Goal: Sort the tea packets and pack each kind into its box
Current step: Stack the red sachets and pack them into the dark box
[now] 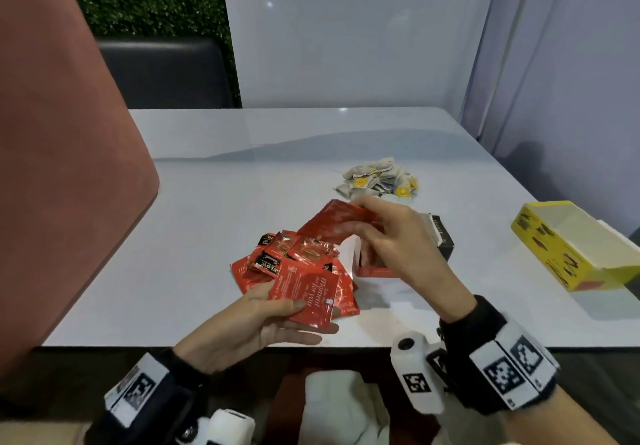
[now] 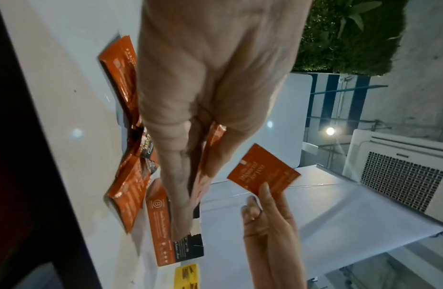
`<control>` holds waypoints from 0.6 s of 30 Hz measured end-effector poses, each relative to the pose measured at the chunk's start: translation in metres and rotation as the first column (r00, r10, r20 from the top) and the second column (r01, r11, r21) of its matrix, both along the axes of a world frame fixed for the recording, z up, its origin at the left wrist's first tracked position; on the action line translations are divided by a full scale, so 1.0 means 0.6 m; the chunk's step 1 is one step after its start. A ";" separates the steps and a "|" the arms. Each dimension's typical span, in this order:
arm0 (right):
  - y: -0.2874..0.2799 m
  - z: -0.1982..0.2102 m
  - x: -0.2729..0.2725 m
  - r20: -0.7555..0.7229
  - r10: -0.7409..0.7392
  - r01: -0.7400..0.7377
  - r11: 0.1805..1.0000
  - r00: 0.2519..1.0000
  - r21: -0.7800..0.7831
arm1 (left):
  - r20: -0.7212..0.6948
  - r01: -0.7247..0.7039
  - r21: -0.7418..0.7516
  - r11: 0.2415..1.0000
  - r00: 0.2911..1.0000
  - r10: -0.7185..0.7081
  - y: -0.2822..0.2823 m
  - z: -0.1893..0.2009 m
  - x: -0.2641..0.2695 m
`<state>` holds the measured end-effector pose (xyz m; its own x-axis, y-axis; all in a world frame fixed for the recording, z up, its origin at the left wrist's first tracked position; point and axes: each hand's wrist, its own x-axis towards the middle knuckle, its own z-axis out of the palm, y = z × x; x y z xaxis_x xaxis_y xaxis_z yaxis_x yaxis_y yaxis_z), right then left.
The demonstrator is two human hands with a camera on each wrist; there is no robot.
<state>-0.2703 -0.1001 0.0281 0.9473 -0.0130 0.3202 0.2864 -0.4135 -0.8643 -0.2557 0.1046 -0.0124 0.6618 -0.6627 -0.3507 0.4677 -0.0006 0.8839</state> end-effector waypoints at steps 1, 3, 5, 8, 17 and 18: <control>-0.002 0.000 -0.007 0.042 0.019 -0.020 0.999 0.999 0.030 | 0.020 -0.009 0.012 1.000 1.000 0.009 -0.001 -0.002 -0.001; -0.007 -0.007 -0.020 0.096 0.057 -0.064 0.995 0.994 0.073 | 0.137 -0.013 0.045 0.999 0.991 0.007 -0.003 -0.003 -0.002; -0.013 -0.024 -0.031 0.147 0.027 -0.037 0.997 0.989 0.071 | 0.331 -0.047 0.109 0.993 0.944 0.008 -0.008 0.000 0.001; -0.013 -0.054 -0.048 0.224 -0.015 0.011 1.000 0.974 0.020 | 0.530 -0.153 0.167 0.974 0.847 0.042 -0.017 -0.004 0.007; 0.017 -0.099 -0.034 0.314 0.087 0.073 0.882 0.945 -0.466 | 0.354 -0.118 -0.304 0.945 0.907 0.227 -0.034 -0.013 0.024; 0.019 -0.099 -0.031 0.335 0.104 0.102 0.834 0.937 -0.543 | 0.281 -0.161 -0.362 0.918 0.920 0.272 -0.035 -0.010 0.025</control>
